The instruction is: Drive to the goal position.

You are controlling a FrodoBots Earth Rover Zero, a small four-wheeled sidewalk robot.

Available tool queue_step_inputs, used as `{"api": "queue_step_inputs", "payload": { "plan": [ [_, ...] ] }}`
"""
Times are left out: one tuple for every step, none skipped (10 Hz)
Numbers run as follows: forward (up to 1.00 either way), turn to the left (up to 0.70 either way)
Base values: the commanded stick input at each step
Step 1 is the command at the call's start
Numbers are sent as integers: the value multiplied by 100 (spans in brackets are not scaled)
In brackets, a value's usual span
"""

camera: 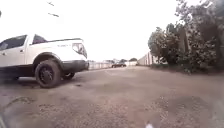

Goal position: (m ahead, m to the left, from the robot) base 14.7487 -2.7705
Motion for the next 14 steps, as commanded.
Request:
{"api": "queue_step_inputs", "payload": {
  "plan": [
    [61,0],
    [100,0],
    [100,0],
    [100,-1],
    [100,-4],
    [100,-40],
    [100,-40],
    [100,-19],
    [100,-1],
    [100,0],
    [100,0],
    [100,0],
    [100,-2],
    [100,-14]
  ]
}}
